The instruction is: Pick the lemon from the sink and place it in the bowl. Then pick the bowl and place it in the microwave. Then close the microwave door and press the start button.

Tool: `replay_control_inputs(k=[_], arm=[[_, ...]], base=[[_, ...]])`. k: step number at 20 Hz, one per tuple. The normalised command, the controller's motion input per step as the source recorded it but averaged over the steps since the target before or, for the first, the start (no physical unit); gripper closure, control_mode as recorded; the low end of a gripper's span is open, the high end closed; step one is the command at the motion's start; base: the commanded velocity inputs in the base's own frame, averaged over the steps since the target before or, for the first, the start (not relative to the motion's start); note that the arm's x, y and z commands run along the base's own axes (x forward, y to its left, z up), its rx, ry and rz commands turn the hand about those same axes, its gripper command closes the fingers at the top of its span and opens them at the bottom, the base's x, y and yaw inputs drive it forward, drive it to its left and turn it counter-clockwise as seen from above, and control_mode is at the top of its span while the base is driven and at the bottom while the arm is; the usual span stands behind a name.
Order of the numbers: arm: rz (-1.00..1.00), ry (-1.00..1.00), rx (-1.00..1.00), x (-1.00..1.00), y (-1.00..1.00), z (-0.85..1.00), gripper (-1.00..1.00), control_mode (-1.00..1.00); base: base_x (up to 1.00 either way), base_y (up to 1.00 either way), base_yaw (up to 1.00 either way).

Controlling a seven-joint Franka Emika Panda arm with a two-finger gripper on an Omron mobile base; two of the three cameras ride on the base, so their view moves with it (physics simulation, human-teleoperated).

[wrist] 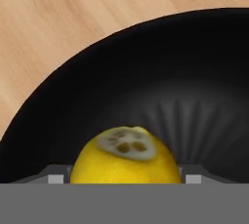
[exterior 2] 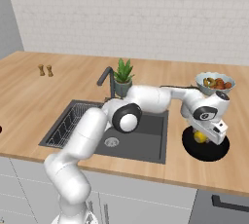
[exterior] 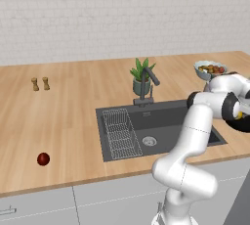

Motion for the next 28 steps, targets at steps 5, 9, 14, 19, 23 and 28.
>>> replay_control_inputs(k=[5,9,14,19,23,28], arm=[[-0.03,-0.01,-0.03,-0.06,0.25,0.1,-1.0,-1.0],[0.0,-0.03,-0.17,-0.35,0.41,0.6,-1.0,-1.0],[0.0,-0.01,-0.27,-0.46,0.57,0.68,-1.0,-1.0],[0.02,0.15,-0.3,-0.32,0.92,0.1,-1.0,-1.0],[0.09,0.23,-0.18,0.01,0.5,0.11,-1.0,-1.0],[0.11,0.11,-0.01,0.1,0.05,0.01,-1.0,-1.0]], base=[[0.0,0.0,0.0],[0.0,0.0,0.0],[0.0,0.0,0.0],[0.0,0.0,0.0],[0.0,0.0,0.0],[0.0,0.0,0.0]])
